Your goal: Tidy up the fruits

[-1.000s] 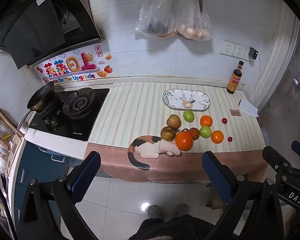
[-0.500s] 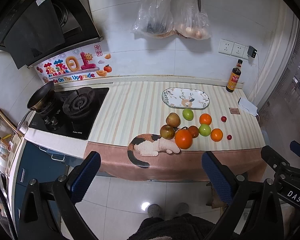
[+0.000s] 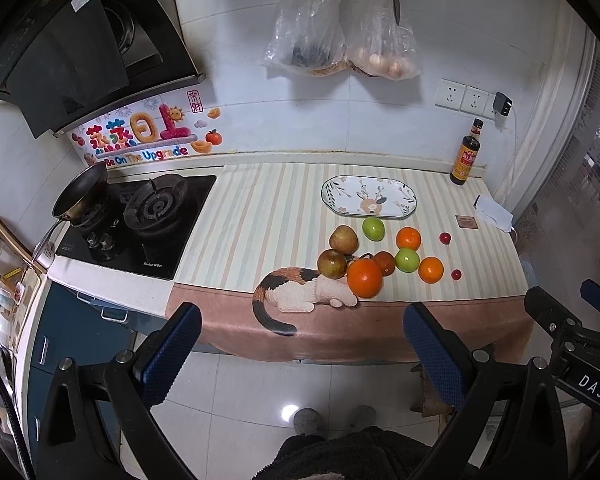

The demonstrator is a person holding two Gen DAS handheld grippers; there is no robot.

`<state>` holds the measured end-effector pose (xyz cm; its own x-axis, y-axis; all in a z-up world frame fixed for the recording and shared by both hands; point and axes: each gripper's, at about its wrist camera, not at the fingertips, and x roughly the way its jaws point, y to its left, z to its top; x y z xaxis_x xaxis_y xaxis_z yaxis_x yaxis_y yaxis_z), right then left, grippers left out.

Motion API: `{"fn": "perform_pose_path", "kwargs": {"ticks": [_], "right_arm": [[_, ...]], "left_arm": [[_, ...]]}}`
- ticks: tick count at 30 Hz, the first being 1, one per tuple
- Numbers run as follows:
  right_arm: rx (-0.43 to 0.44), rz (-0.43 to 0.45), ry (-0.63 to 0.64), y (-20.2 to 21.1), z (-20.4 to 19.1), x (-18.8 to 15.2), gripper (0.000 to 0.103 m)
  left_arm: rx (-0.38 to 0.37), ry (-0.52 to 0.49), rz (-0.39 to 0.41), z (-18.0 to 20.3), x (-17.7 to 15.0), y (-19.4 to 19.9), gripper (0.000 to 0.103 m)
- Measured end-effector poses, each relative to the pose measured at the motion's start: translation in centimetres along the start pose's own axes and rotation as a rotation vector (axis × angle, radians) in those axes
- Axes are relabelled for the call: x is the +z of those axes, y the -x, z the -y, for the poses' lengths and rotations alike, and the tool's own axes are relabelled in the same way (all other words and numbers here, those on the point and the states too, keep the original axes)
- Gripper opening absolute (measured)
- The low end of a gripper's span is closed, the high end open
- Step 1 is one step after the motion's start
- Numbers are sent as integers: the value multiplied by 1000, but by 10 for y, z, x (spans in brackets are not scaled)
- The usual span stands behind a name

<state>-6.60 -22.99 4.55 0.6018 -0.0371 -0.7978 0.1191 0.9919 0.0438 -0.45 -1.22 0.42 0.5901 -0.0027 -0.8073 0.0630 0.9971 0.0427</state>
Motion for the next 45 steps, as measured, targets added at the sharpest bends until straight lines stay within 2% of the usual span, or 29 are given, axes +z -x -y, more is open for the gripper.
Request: {"fn": "perform_pose_path", "kwargs": {"ticks": [45], "right_arm": [[6,15,-4,5,0,3,103]], "left_arm": [[-5,0,2,4,-1,-1,103]]}}
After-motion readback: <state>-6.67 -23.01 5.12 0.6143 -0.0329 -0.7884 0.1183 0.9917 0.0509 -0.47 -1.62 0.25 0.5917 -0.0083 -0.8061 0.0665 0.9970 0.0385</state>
